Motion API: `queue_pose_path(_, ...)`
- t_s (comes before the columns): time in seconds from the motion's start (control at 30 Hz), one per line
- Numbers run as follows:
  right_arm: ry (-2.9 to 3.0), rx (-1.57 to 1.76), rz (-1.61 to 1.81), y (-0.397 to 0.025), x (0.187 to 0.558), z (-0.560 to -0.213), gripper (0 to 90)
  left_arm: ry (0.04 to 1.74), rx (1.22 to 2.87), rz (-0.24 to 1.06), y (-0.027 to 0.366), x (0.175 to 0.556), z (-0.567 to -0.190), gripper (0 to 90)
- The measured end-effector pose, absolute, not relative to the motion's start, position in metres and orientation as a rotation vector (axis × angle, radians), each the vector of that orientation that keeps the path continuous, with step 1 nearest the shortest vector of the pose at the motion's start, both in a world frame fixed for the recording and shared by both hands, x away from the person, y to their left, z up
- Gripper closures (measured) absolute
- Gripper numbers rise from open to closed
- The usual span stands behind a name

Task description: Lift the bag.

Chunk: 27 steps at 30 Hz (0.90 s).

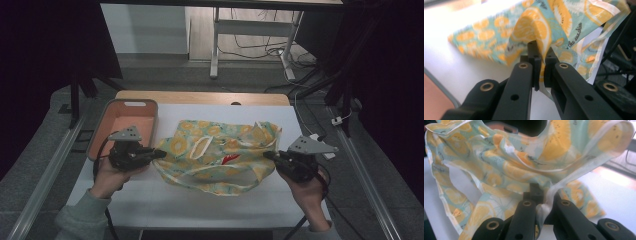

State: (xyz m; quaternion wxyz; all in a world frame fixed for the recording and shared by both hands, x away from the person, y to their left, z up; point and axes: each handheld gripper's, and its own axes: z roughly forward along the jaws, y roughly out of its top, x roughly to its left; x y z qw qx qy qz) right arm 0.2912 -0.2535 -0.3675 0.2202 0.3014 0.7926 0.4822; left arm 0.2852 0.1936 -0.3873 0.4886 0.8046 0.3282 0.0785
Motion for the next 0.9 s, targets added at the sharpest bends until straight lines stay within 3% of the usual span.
queue_pose_path(0.27,2.076,0.768,1.376,-0.253,0.295,-0.311,88.8,0.744,1.861,0.316,0.201,0.279,-0.34,88.0)
queue_pose_path(0.47,2.027,0.763,1.397,-0.252,0.311,-0.288,88.9,0.717,1.796,0.361,0.206,0.277,-0.316,87.9)
queue_pose_path(0.7,2.014,0.887,1.349,-0.255,0.348,-0.298,88.8,0.726,1.848,0.35,0.187,0.293,-0.331,87.9)
queue_pose_path(0.9,2.077,0.956,1.266,-0.255,0.363,-0.33,88.7,0.808,1.862,0.28,0.182,0.317,-0.364,87.9)
